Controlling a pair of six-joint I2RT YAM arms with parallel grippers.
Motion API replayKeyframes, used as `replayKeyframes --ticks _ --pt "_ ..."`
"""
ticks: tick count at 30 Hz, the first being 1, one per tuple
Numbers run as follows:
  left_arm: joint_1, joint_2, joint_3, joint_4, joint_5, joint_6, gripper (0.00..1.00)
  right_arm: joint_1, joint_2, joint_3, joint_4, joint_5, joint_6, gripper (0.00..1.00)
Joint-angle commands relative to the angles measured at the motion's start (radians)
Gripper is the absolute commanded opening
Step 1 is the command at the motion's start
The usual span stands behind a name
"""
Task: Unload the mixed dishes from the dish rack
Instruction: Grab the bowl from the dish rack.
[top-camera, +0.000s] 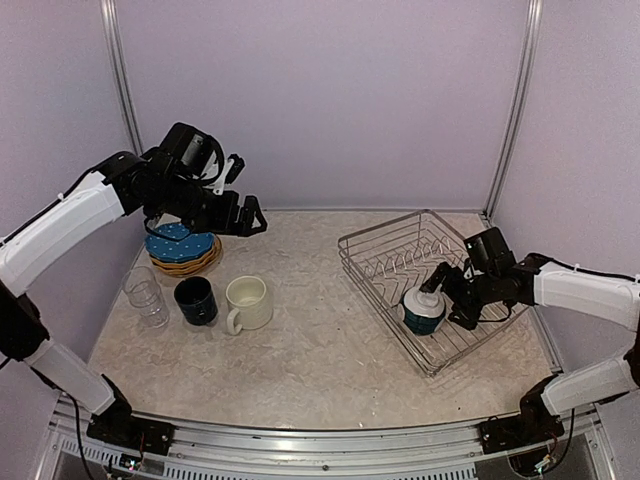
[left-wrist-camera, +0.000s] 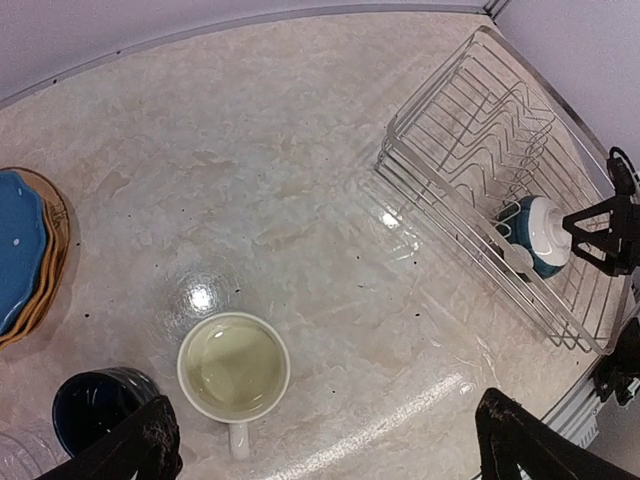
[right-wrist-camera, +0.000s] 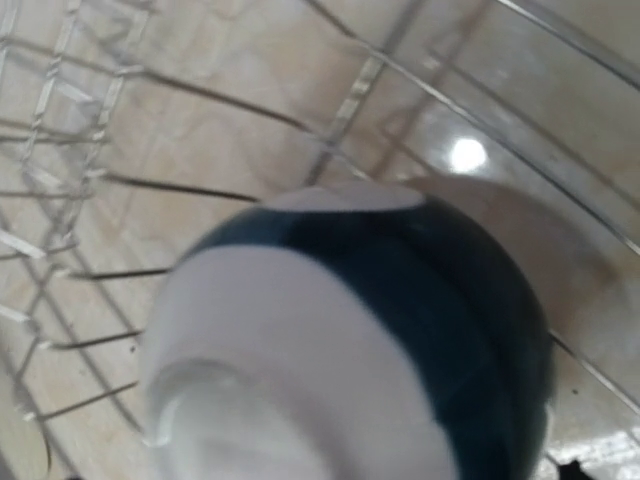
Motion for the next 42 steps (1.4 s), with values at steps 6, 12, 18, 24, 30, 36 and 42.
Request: replayKeyframes --ticks 6,12,18,24,30,36,42 --pt "0.020 -0.125 -0.115 0.120 -0.032 0.078 0.99 -0.015 0.010 -0.086 0.065 0.016 0.149 1.00" --pt "0.020 -0.125 -0.117 0.117 -0.029 0.079 0.99 -0.030 0.005 -0.187 0.271 -0.029 0.187 1.00" --pt "0.020 -0.123 -0.121 0.117 -0.027 0.079 0.99 -0.055 0.013 -0.235 0.353 -0.046 0.187 1.00" --pt "0.020 -0.114 -0.123 0.117 -0.021 0.076 0.99 -0.067 0.019 -0.264 0.424 -0.053 0.175 1.00" --pt "0.021 -0.094 -0.118 0.111 -0.017 0.072 0.99 -0.077 0.037 -0.298 0.501 -0.089 0.164 1.00" --pt "0.025 -0.083 -0.120 0.112 -0.010 0.069 0.99 -0.079 -0.021 -0.317 0.601 -0.139 0.107 1.00" --pt "0.032 -0.075 -0.121 0.116 0.009 0.065 0.99 -0.079 -0.100 -0.305 0.596 -0.144 0.054 1.00"
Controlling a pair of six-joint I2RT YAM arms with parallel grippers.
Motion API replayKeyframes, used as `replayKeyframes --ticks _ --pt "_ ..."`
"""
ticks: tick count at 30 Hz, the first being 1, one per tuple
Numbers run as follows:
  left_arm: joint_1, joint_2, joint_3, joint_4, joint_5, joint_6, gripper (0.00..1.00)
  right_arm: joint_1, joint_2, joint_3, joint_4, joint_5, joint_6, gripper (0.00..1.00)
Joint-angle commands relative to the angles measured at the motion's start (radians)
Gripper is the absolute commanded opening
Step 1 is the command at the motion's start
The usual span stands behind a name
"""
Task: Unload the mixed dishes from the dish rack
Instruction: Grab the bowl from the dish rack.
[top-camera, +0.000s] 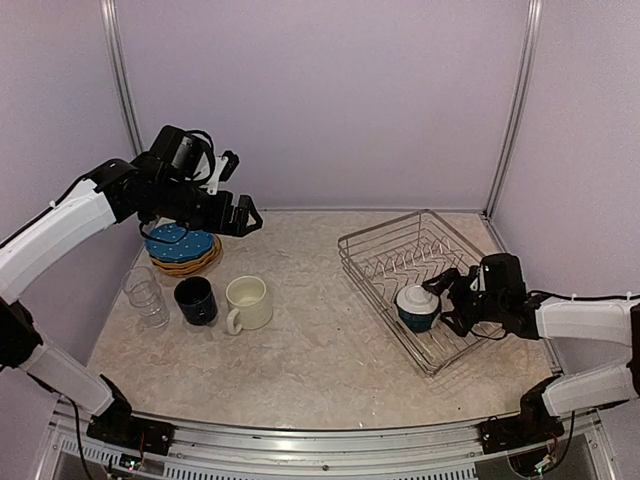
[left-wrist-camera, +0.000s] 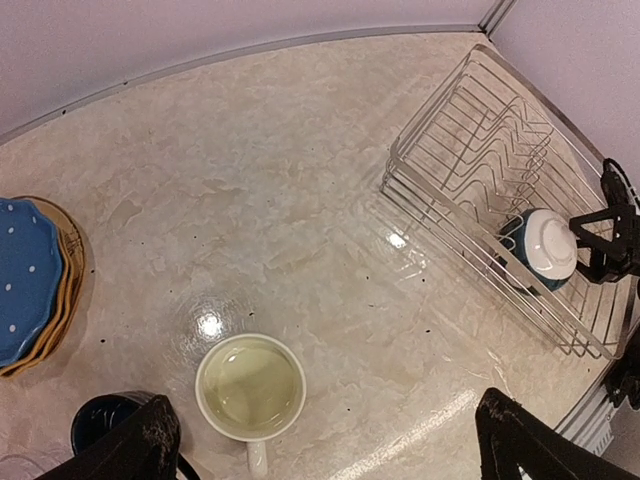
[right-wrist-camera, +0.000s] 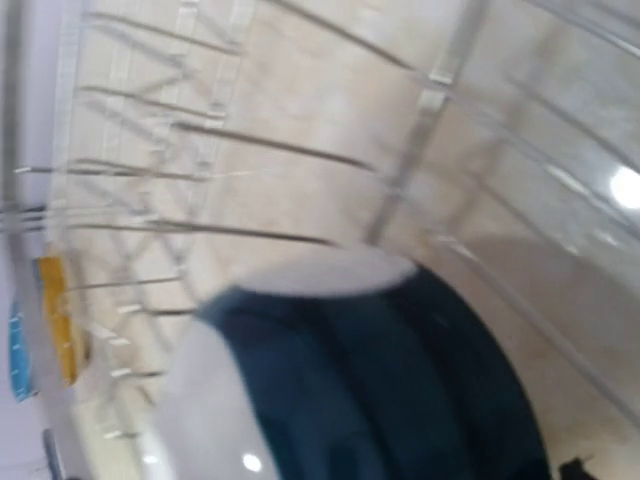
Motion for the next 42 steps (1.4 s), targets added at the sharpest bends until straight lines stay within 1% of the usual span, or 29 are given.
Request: replayKeyframes --ticks 1,6,9,11,14,18,22,28,32,35,38,42 --pt "0.012 0.013 -0.010 0.013 0.025 -0.001 0.99 -0.009 -0.064 0.000 0.061 -0.020 -0.045 1.00" --pt "0.017 0.023 -0.008 0.011 0.036 -0.005 0.99 -0.009 -0.055 -0.012 0.140 -0.056 -0.037 0.98" --pt "0.017 0.030 -0.007 0.009 0.041 -0.007 0.99 -0.008 -0.048 -0.011 0.151 -0.085 -0.042 0.97" --pt "0.017 0.034 -0.007 0.009 0.044 -0.008 0.99 -0.009 -0.049 0.003 0.067 -0.077 -0.055 0.98" --pt "0.017 0.039 -0.004 0.008 0.048 -0.010 0.99 -0.009 -0.041 0.039 -0.112 -0.052 -0.062 1.00" --pt "0.018 0.041 -0.004 0.007 0.053 -0.012 0.99 0.002 0.007 0.090 -0.260 -0.109 -0.070 1.00" --pt "0.021 0.044 -0.004 0.007 0.063 -0.016 0.99 0.014 0.011 0.112 -0.341 -0.093 -0.071 1.00" --pt "0.021 0.041 -0.002 0.005 0.066 -0.019 0.99 0.020 0.070 0.097 -0.286 -0.138 -0.041 1.00" --pt "0.021 0.037 -0.003 0.007 0.066 -0.019 0.99 0.022 0.104 0.059 -0.134 -0.151 -0.005 1.00" --pt "0.021 0.033 -0.004 0.006 0.064 -0.019 0.99 0.022 0.125 0.046 -0.073 -0.131 0.007 1.00" --pt "0.021 0.030 -0.003 0.005 0.064 -0.019 0.99 0.022 0.139 0.020 0.023 -0.143 0.019 1.00" --pt "0.021 0.029 -0.004 0.006 0.064 -0.019 0.99 0.023 0.101 -0.024 0.135 -0.149 0.012 1.00"
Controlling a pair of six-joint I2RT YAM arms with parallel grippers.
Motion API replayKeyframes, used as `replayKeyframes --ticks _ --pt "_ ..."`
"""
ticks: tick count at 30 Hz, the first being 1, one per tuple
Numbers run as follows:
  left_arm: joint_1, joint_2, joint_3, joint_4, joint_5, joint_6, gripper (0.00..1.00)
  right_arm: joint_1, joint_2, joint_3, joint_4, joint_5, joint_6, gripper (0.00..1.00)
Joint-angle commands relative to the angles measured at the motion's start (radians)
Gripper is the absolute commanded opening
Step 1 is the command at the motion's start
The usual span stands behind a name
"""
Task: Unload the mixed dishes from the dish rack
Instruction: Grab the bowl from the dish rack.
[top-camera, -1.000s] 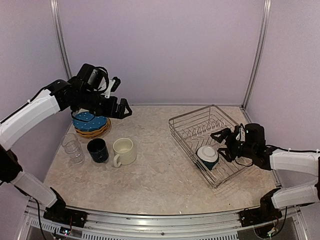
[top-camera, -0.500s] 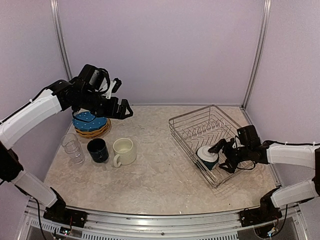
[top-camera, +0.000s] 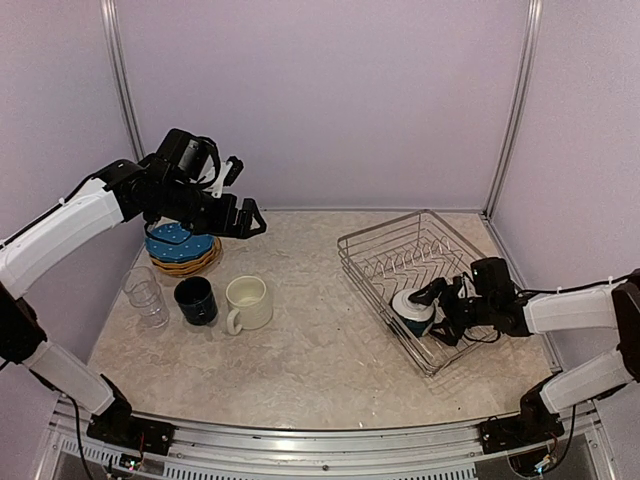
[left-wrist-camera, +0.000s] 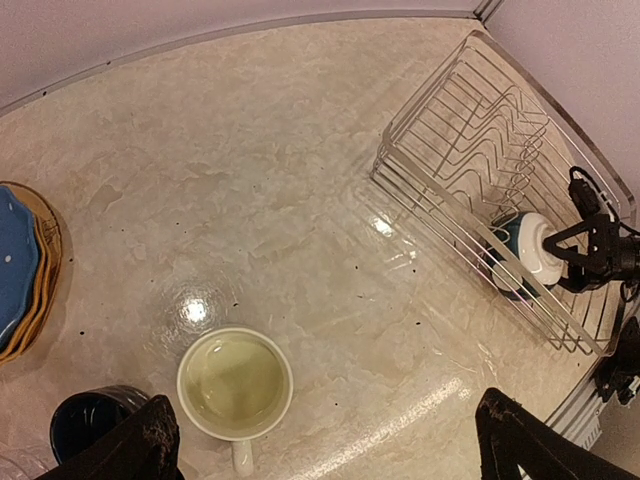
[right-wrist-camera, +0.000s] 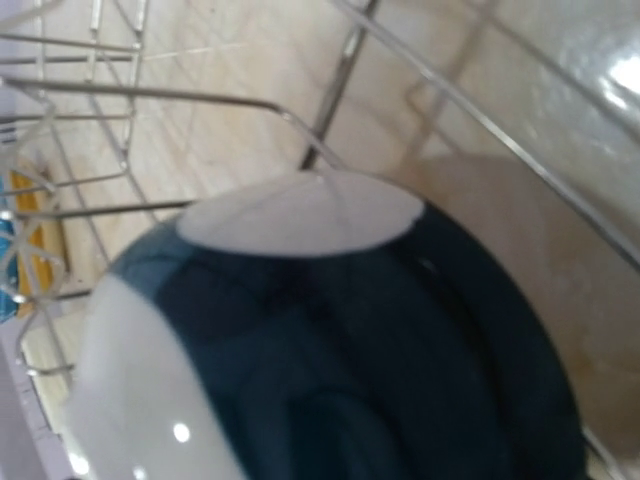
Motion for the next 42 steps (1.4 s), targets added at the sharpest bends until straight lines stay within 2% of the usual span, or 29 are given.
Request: replayKeyframes --ticks 1,4,9,21,28,31,33,36,42 --pt "0.006 -0.008 -0.004 0.007 0.009 -0.001 0.99 0.007 -0.043 -0.075 0.181 0.012 0.007 1.00" --pt "0.005 -0.006 -0.004 0.007 0.017 -0.003 0.99 0.006 -0.112 -0.112 0.252 0.029 0.016 1.00" --pt "0.006 -0.002 -0.003 0.008 0.022 -0.005 0.99 0.006 -0.185 -0.133 0.277 0.046 0.013 0.99" --pt "0.006 0.003 -0.003 0.007 0.022 -0.007 0.99 0.016 -0.112 -0.116 0.452 -0.051 0.058 0.90" --pt "0.005 0.003 -0.002 0.005 0.025 -0.007 0.99 0.027 -0.083 -0.110 0.454 -0.088 0.074 0.80" --pt "0.006 0.003 -0.001 0.005 0.023 -0.007 0.99 0.030 -0.055 -0.101 0.476 -0.099 0.087 0.70" --pt "0.006 0.003 -0.003 0.005 0.024 -0.008 0.99 0.034 -0.031 -0.088 0.484 -0.108 0.096 0.68" --pt "0.006 0.003 -0.003 0.005 0.024 -0.008 0.99 0.037 0.013 -0.092 0.547 -0.114 0.123 0.65" --pt "0.006 -0.002 -0.003 0.006 0.020 -0.009 0.99 0.041 0.081 -0.089 0.653 -0.132 0.161 0.49"
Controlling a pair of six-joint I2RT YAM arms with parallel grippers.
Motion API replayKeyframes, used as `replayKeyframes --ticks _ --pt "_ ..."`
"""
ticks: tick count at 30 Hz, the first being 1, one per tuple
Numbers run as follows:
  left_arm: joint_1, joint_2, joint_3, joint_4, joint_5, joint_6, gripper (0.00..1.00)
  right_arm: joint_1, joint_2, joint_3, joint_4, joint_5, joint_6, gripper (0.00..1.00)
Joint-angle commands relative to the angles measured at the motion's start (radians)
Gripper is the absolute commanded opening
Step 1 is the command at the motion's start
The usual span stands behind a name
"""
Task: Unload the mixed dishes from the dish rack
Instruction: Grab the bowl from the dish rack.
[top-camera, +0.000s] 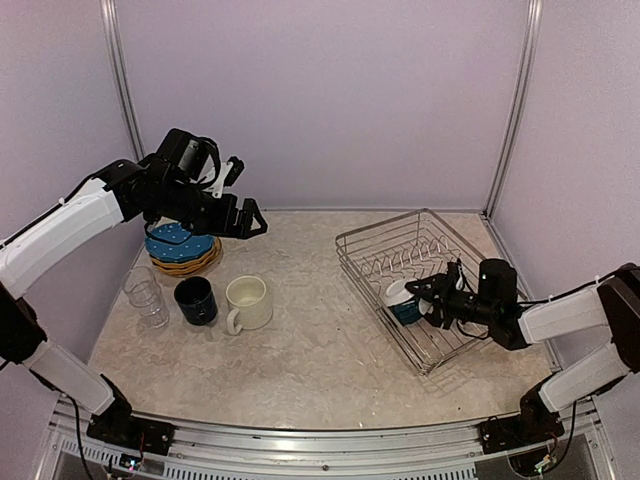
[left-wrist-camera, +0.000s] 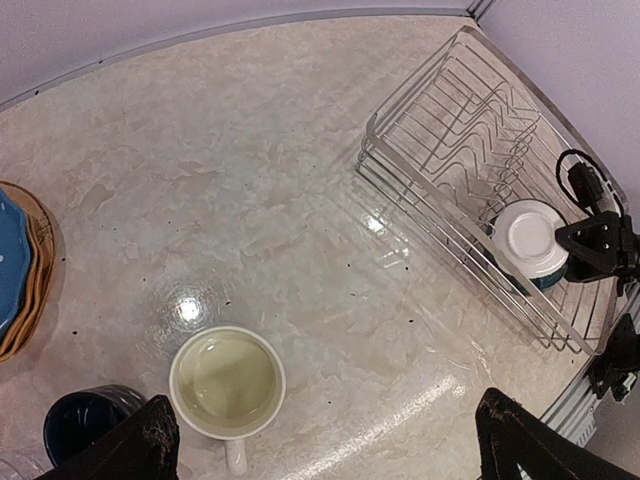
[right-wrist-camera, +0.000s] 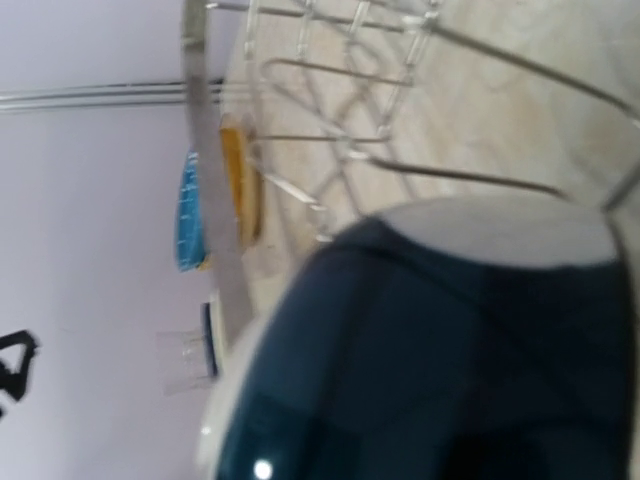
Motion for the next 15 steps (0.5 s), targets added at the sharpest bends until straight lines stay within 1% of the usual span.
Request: replayKeyframes --ticks 1,3,5,9,11,12,15 --pt "0.006 -0.002 -0.003 0.006 0.002 -0.005 0.99 0.013 0.033 0.028 0.114 -0.026 0.036 0.46" --pt "0.006 -0.002 -0.003 0.007 0.002 -0.005 0.99 0.015 0.035 0.033 0.112 -0.014 0.037 0.40" --pt "0.006 -0.002 -0.003 0.006 0.002 -0.006 0.99 0.015 0.034 0.036 0.105 -0.008 0.035 0.32" --pt "0.006 -0.001 -0.003 0.007 0.004 -0.007 0.99 0.016 0.034 0.038 0.103 -0.002 0.037 0.12" --pt "0.006 0.001 -0.004 0.006 0.004 -0.006 0.99 0.016 0.035 0.035 0.108 -0.003 0.040 0.03" --pt "0.006 0.000 -0.003 0.007 0.006 -0.006 0.99 0.016 0.033 0.033 0.108 -0.003 0.041 0.00" --pt "0.005 0.000 -0.003 0.007 0.010 -0.008 0.99 0.016 0.022 0.035 0.079 0.003 0.019 0.00"
